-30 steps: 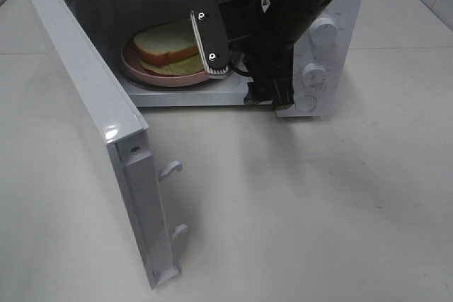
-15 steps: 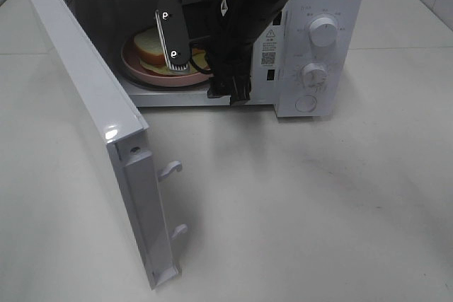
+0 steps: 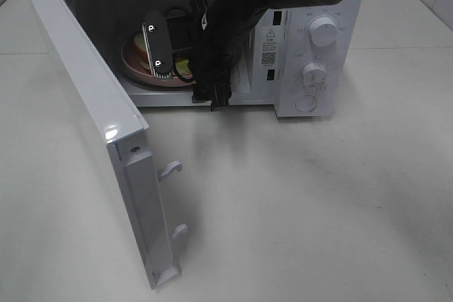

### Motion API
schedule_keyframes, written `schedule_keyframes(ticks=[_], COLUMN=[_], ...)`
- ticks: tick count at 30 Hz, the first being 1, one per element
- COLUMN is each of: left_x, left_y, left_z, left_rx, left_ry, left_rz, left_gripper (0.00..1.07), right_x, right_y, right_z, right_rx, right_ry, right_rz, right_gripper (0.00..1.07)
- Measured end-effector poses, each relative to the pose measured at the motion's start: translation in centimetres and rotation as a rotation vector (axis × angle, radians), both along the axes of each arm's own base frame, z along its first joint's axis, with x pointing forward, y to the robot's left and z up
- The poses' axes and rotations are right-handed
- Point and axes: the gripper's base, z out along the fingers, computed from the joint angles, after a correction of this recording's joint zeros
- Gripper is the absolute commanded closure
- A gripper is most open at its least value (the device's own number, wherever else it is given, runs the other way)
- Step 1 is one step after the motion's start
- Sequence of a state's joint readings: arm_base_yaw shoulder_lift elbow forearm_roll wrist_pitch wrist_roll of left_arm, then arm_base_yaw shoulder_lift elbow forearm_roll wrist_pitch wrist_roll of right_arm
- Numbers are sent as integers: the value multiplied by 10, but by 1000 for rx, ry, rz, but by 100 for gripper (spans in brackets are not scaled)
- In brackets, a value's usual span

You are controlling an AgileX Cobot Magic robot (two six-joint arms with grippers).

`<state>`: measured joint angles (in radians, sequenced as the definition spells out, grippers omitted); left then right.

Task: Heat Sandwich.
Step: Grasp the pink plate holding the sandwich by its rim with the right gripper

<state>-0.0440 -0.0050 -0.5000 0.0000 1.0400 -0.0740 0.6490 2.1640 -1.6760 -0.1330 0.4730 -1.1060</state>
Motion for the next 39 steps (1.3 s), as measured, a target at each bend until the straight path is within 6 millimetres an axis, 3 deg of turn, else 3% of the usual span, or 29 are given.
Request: schedule_keyframes(ticks=[13,28,33,34,35,36,39], left_x=[0,0,0,0,0,0,0], left_y=[0,0,0,0,0,0,0], left_z=[0,0,0,0,0,0,0], left_rx=[0,0,0,0,0,0,0], left_ry=[0,0,0,0,0,0,0], left_rz=[0,0,0,0,0,0,0], left_gripper=[9,9,9,9,9,9,9], right_x=[21,28,28,28,28,28,30], right_y=[16,21,21,21,21,21,21], right_z=[-18,-42,-46,-46,-46,-46,-44], right_rx=[6,-12,12,23,27,27,57], right_ry=[-2,30,59,69,71,71,65], right_rz=[-4,-10,-37,-53,-59,-59,-89], right_gripper=[29,33,53,69,77,77,107])
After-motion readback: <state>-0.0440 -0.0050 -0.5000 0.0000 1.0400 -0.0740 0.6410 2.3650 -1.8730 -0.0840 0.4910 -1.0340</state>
